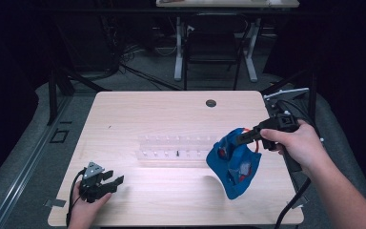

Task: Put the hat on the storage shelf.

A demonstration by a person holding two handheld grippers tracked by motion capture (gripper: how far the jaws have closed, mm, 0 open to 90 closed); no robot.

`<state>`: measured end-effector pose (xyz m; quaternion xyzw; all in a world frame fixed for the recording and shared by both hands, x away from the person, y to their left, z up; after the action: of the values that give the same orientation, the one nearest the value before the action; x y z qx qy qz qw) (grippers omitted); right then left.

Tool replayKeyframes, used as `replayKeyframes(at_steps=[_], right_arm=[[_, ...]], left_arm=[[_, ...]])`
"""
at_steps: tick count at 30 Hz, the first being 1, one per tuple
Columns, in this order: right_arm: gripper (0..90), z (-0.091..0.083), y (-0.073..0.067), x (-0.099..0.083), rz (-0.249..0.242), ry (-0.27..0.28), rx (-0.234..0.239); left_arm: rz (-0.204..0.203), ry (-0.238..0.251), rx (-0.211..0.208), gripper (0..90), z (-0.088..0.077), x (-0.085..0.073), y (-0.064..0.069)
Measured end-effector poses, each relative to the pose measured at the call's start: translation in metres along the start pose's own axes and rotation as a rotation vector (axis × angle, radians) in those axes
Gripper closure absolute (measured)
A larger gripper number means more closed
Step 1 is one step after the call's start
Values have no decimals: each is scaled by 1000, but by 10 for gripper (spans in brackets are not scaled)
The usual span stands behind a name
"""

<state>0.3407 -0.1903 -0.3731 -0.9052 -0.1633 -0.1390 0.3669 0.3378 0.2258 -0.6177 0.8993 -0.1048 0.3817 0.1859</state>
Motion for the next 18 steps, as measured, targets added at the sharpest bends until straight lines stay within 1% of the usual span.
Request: replayKeyframes(at_steps=[2, 3, 5, 6, 7, 8, 11, 15, 17, 18], right_arm=[[896, -3, 0, 1, 11, 5, 31], [896, -3, -1, 2, 21, 18, 49], [896, -4, -1, 4, 27, 33, 76], [896, -4, -1, 4, 27, 33, 76], [896, -5, -1, 4, 27, 34, 94], [896, -5, -3, 5, 41, 51, 133], [896, -4, -6, 6, 57, 62, 180], [896, 0, -10, 9, 58, 72, 224], [896, 1, -13, 11, 51, 81, 239], [896, 1, -13, 11, 51, 81, 239]], left_arm=[[1, 0, 1, 471, 0, 0, 0], [-2, 3, 1, 472, 0, 0, 0], [0, -5, 3, 474, -1, 0, -1], [0, -5, 3, 474, -1, 0, -1], [2, -4, 5, 474, -1, 0, -1], [1, 0, 9, 476, 0, 0, -1], [1, 4, 5, 476, 0, 0, -1], [4, 4, 5, 476, 0, 0, -1], [4, 5, 9, 475, 0, 0, -1], [4, 5, 9, 475, 0, 0, -1]])
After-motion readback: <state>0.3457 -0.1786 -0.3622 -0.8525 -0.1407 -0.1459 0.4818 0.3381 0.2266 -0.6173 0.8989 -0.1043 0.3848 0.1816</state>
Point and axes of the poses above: each handheld gripper's, and its own axes: z roughly forward along the jaws, x roughly out of its top, y roughly to its right, the point moved 8 cm from there along z, roughly forward along the jaws, and after that the axes turned 11 degrees about -z, right-handed, at the moved point
